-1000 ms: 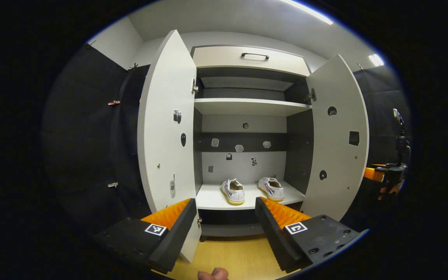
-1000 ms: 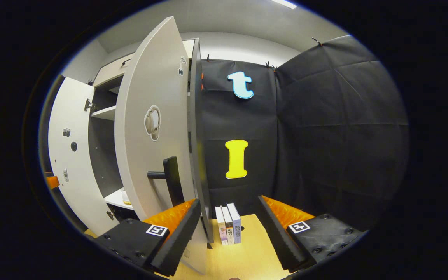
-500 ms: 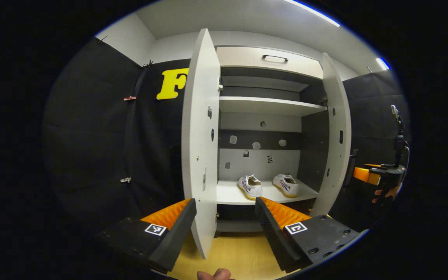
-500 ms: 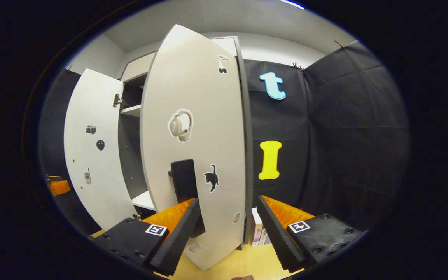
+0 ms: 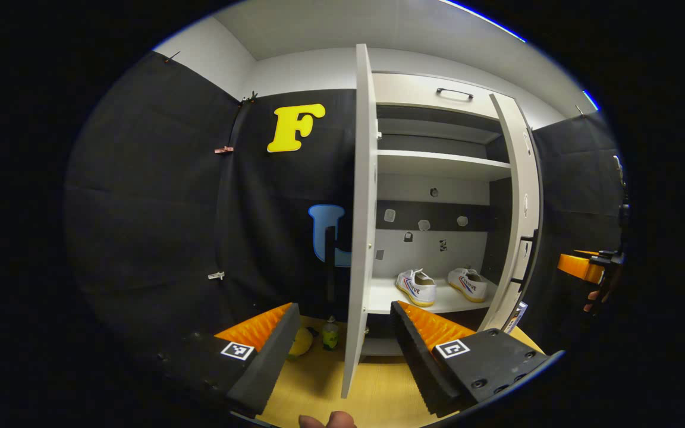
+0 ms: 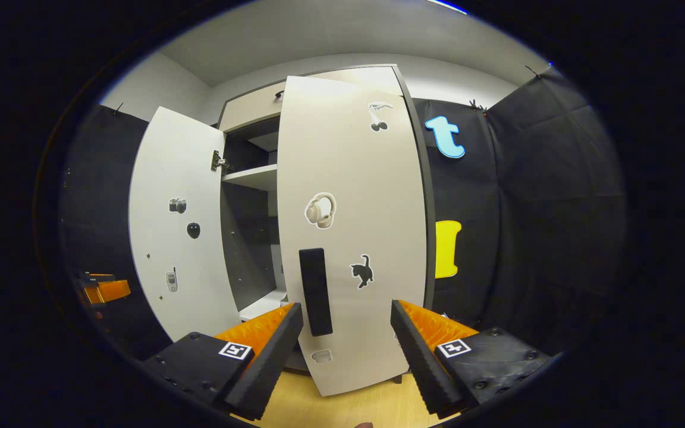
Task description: Grab one shoe with the right hand and put it into the shoe cabinet, grab the other shoe with the left hand and put it into the shoe cabinet; then close the right door with the right hand and the left door with the left hand.
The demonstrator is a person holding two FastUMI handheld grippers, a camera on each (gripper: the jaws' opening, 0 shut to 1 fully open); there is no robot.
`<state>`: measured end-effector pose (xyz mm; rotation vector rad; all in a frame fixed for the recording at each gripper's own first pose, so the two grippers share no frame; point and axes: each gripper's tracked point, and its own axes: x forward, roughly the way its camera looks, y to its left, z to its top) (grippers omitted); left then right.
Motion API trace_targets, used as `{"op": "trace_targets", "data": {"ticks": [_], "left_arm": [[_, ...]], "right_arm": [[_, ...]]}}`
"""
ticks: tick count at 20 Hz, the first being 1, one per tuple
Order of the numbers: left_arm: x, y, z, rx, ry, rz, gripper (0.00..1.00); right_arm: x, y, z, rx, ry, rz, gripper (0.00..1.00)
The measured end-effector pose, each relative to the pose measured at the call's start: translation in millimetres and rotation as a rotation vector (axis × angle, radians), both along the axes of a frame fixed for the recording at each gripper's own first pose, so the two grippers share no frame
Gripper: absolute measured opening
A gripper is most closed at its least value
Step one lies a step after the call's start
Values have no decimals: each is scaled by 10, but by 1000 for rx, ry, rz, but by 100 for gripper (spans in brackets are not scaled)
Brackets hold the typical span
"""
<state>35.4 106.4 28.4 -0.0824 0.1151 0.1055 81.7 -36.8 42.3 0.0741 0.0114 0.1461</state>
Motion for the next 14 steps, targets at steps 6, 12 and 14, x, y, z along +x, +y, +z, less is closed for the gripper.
{"op": "trace_targets", "data": {"ticks": [6,12,14], "left_arm": [[107,549,-23,-12,-22,53,95],[521,874,-183,13,-6,85,95],[671,924,-302,25,16,77,95]], "right_arm": [[-170,-47,-107,-25,11,-21,97],[-240,-169,-192,-20,32,-75,97],[-253,-209,-186,-29,33,-93,97]]}}
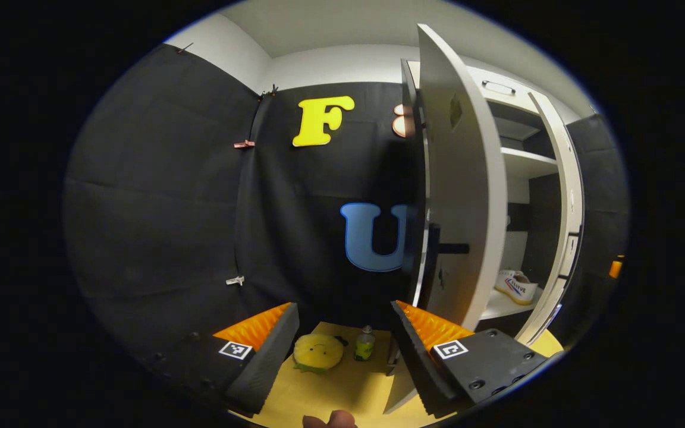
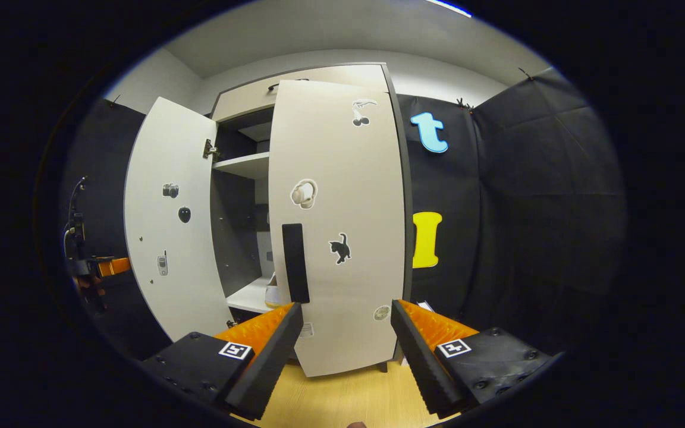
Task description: Grab one shoe with the right hand and put it into the shoe cabinet, grab the other shoe with the left hand and put it into the shoe cabinet; then close the right door with the right hand and the left door with the left hand.
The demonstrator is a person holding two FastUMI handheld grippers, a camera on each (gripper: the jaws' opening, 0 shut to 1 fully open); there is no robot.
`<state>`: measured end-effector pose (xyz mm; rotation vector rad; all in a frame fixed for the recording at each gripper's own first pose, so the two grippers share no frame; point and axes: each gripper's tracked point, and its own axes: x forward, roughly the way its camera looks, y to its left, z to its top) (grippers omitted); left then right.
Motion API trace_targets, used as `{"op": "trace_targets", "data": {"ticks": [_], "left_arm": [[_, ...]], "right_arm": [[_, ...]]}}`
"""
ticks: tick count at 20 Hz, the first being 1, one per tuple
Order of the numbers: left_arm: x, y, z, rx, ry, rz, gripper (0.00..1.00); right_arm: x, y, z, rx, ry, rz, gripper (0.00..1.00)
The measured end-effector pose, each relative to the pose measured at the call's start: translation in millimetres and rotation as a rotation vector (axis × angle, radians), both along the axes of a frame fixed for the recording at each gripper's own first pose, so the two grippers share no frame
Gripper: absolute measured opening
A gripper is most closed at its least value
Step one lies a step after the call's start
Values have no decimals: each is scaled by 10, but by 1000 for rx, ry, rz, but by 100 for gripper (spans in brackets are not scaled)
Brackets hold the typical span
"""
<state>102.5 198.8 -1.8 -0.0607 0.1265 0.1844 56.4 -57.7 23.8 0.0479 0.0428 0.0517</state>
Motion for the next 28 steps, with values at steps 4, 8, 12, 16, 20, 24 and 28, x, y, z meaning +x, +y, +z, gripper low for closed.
{"op": "trace_targets", "data": {"ticks": [4,8,12,16,20,24,28], "left_arm": [[160,-55,-130,-5,22,-30,95],[130,-98,-143,-7,13,-23,94],[113,-149,-136,5,10,4,94],[89,-304,-110,6,-3,15,94],[80,-560,-98,5,-1,-14,93],[90,-868,-78,4,1,-48,94],[149,-1379,-45,-20,1,-151,93]], "right_arm": [[-26,-54,9,-3,-1,-25,97],[-47,-73,-9,0,3,-34,97],[-70,-112,0,-9,2,-38,97],[-104,-168,8,1,7,-39,97],[-125,-267,-10,6,15,-43,97],[-136,-399,-25,2,17,-48,97],[-154,-545,-29,9,23,-54,97]]}}
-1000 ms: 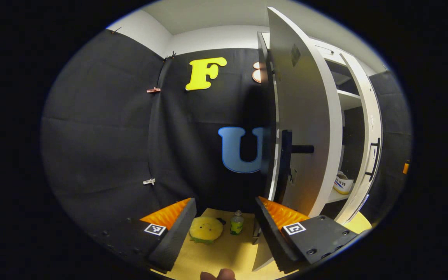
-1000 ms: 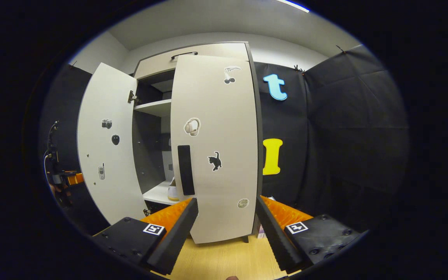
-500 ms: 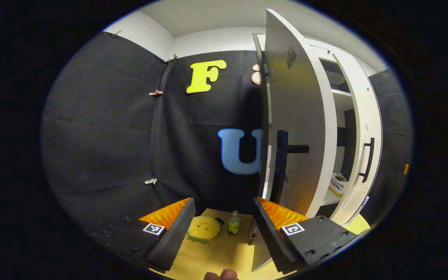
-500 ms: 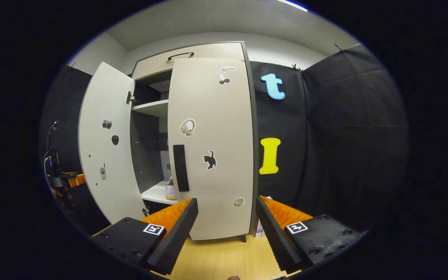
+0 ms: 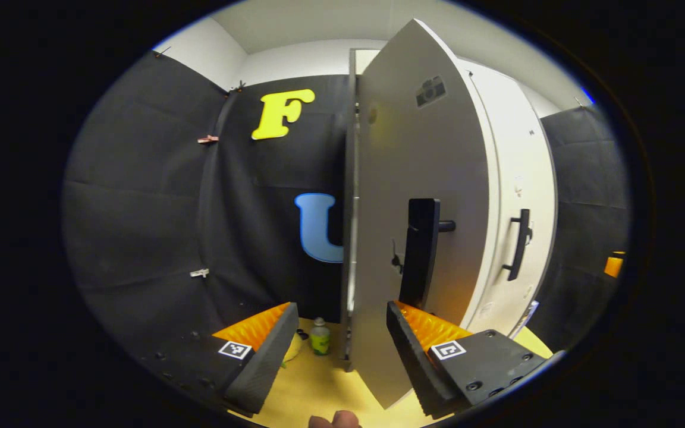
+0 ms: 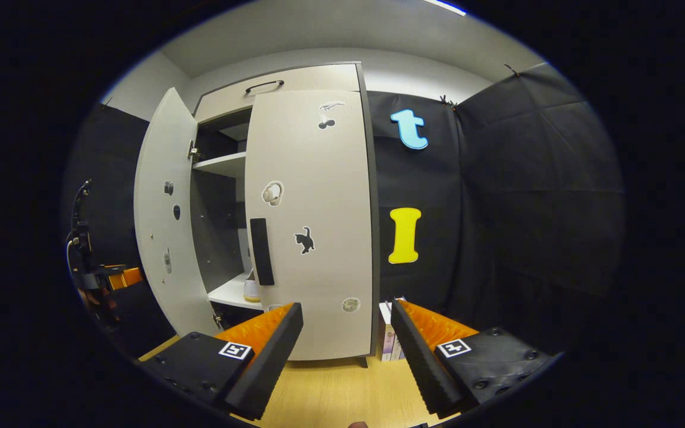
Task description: Grab one shoe with the right hand and put it into the shoe cabinet, grab the other shoe with the left hand and put it into the shoe cabinet; then close the right door with the right hand and the left door with the left hand.
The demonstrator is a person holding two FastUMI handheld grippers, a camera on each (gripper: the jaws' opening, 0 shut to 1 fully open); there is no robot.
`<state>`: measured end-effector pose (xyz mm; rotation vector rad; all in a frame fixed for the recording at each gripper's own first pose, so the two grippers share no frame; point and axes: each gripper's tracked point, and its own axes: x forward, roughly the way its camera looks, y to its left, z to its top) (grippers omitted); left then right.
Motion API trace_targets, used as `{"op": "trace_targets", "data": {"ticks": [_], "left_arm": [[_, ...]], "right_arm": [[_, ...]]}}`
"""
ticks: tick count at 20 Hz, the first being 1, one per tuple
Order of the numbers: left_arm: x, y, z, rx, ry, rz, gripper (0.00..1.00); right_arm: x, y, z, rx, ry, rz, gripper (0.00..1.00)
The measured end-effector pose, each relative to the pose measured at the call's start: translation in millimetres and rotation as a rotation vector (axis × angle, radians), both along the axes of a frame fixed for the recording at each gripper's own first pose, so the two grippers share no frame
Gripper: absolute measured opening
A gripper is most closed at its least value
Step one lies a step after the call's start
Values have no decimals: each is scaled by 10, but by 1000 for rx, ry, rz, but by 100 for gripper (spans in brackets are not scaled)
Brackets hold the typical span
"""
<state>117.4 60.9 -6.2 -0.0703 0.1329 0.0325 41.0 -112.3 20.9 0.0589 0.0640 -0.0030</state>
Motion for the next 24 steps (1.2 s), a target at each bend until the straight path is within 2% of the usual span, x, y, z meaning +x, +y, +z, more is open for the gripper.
{"op": "trace_targets", "data": {"ticks": [2,3,8,19,24], "left_arm": [[-6,-291,58,-18,-16,-61,92],[-14,-412,67,-20,-18,-83,94],[-107,-718,47,27,-11,-111,95],[-397,-935,135,8,-25,-152,95],[-494,-954,249,44,-42,-157,95]], "right_arm": [[-15,-51,14,-3,3,2,97],[-20,-64,29,-3,3,5,97],[-43,-35,28,10,4,16,98],[6,245,77,28,-13,69,98],[26,306,181,37,-34,68,98]]}}
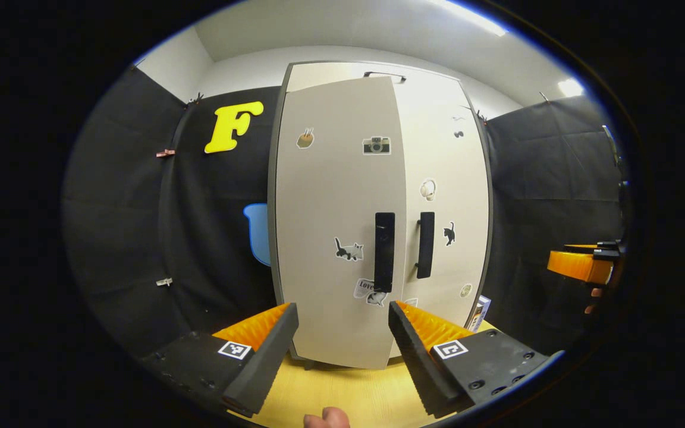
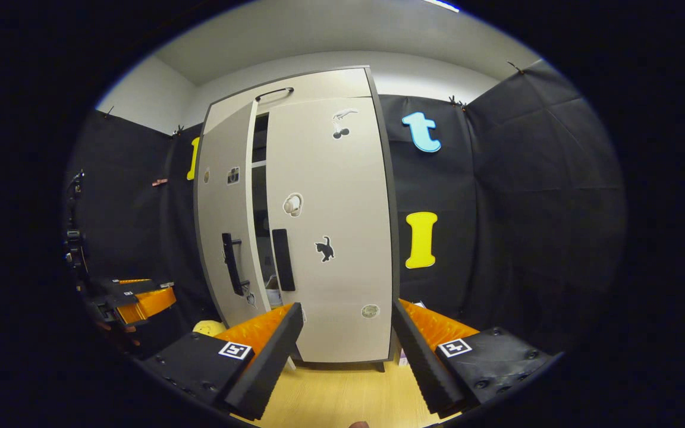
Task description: Grab one shoe with the right hand and put it into the shoe cabinet, grab the other shoe with the left hand and put it into the shoe cabinet; then close the right door with the right hand and the left door with the left hand.
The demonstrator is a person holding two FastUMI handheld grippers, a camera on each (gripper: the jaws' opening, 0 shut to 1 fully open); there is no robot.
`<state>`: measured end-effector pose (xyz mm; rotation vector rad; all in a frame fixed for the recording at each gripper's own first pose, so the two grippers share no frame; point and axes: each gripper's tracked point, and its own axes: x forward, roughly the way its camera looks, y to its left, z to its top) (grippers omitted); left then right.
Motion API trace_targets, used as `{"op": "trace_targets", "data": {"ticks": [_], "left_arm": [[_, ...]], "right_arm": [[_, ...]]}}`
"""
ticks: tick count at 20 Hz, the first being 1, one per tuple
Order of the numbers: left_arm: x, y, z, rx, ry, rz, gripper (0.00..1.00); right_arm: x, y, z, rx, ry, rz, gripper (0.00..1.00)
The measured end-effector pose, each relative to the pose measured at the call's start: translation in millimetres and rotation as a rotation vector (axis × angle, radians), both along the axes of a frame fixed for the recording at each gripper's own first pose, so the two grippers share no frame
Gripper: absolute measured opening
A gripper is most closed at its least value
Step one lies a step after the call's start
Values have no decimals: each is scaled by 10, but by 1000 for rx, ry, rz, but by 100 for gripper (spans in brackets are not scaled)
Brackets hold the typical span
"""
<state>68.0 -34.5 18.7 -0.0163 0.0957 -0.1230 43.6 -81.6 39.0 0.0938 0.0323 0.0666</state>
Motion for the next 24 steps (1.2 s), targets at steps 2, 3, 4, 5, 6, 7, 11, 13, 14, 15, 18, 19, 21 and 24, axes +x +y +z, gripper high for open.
{"op": "trace_targets", "data": {"ticks": [2,3,4,5,6,7,11,13,14,15,18,19,21,24], "left_arm": [[-36,-23,29,2,-9,-8,95],[-57,-48,27,-2,-8,-12,95],[-75,-57,25,-7,-6,-15,95],[-85,-78,22,-12,-3,-20,95],[-97,-82,19,-15,-1,-22,95],[-100,-82,21,-17,-1,-23,95],[-115,-65,51,4,-13,-18,95],[-121,-73,54,4,-17,-22,95],[-128,-73,64,2,-19,-24,95],[-133,-79,63,2,-21,-25,95],[-148,-58,72,9,-26,-21,95],[-146,-55,64,8,-26,-22,95],[-150,-65,66,1,-26,-24,95],[-147,-47,72,-2,-24,-25,95]], "right_arm": [[-3,44,37,-3,-13,0,98],[-8,63,65,-5,-25,0,98],[-19,87,85,-6,-35,0,98],[-25,111,101,-8,-43,1,98],[-37,141,102,-13,-48,4,97],[-45,171,98,-20,-49,8,98],[-53,206,73,-29,-49,-2,98],[-41,212,38,-25,-41,-6,98],[-41,198,30,-22,-39,-12,98],[-47,180,34,-23,-41,-19,98],[-39,139,8,-43,-39,-34,97],[-37,133,-7,-51,-37,-35,97],[-46,141,-17,-64,-37,-35,98],[-74,182,16,-72,-50,-25,98]]}}
